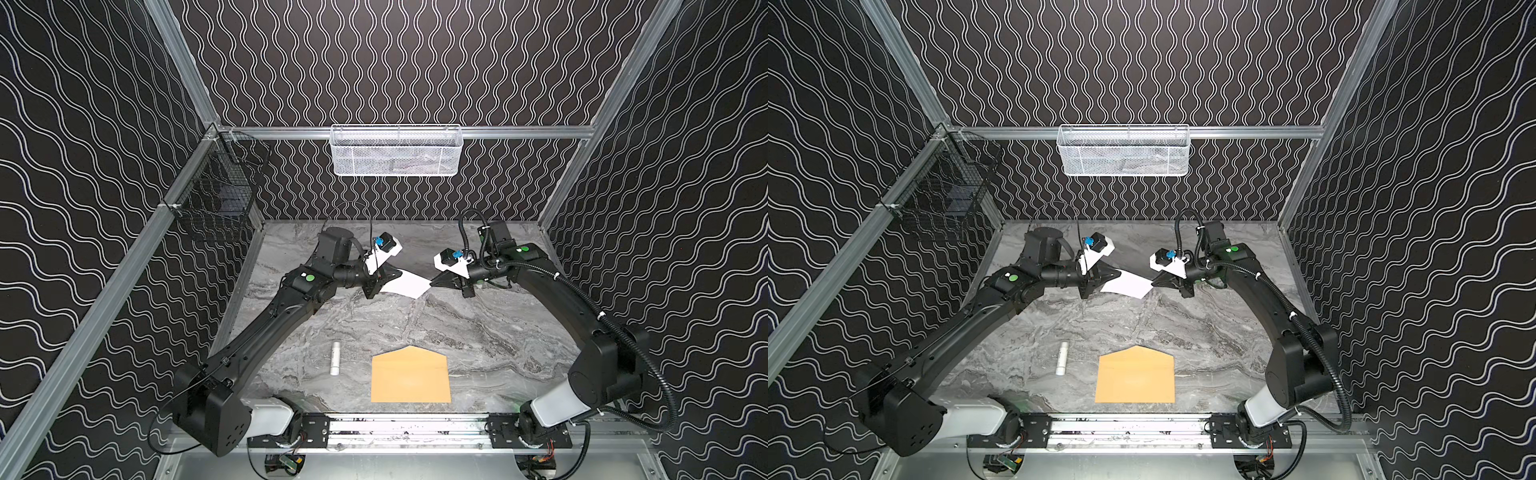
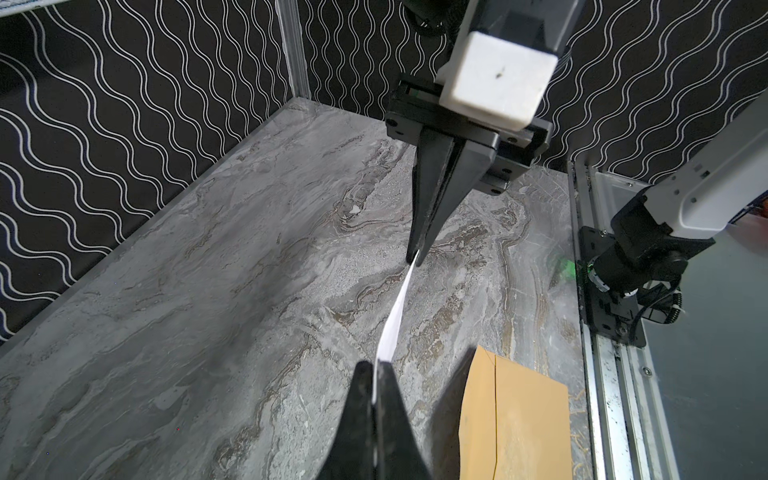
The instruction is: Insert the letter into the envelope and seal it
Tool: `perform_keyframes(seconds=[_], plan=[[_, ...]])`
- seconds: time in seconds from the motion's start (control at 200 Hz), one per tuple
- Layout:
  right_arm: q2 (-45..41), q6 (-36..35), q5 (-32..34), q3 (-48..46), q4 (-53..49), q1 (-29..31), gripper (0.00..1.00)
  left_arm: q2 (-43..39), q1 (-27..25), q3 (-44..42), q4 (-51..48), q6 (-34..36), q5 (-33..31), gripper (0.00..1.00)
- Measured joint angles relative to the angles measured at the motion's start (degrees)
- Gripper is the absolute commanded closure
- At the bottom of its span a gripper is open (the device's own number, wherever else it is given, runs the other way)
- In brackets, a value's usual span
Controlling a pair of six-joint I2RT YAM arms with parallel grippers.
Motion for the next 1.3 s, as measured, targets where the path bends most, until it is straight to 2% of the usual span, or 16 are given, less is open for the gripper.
perform_keyframes(seconds=[0.33, 0.445, 0.686, 0.741, 0.861, 1.006, 1.301], plan=[[-0.42, 0.02, 0.22, -0.09, 0.09, -0.07, 1.00, 0.11, 0.04, -0.07, 0.48, -0.02, 0.22, 1.00], [-0.37, 0.04, 0.39, 0.04, 0.09, -0.11, 0.82, 0.11, 0.04, -0.07, 0.70, -0.02, 0.35, 1.00], [-1.40, -0.04, 0.55, -0.74, 0.50, -0.15, 0.73, 0.50, 0.09, -0.07, 0.70, 0.02, 0.44, 1.00], [-1.64, -0.02, 0.44, -1.05, 1.16, -0.15, 0.76, 0.52, 0.09, -0.07, 0.68, 0.02, 0.76, 1.00], [-1.62, 0.00, 0.37, -1.14, 1.84, -0.15, 0.90, 0.55, 0.11, -0.07, 0.61, 0.02, 1.53, 1.00], [-0.79, -0.02, 0.35, -0.98, 1.84, -0.15, 1.00, 0.52, 0.11, -0.11, 0.57, 0.02, 1.68, 1.00], [-0.98, 0.02, 0.48, -1.11, 2.19, -0.24, 1.00, 0.52, 0.11, -0.11, 0.39, 0.02, 1.75, 1.00]])
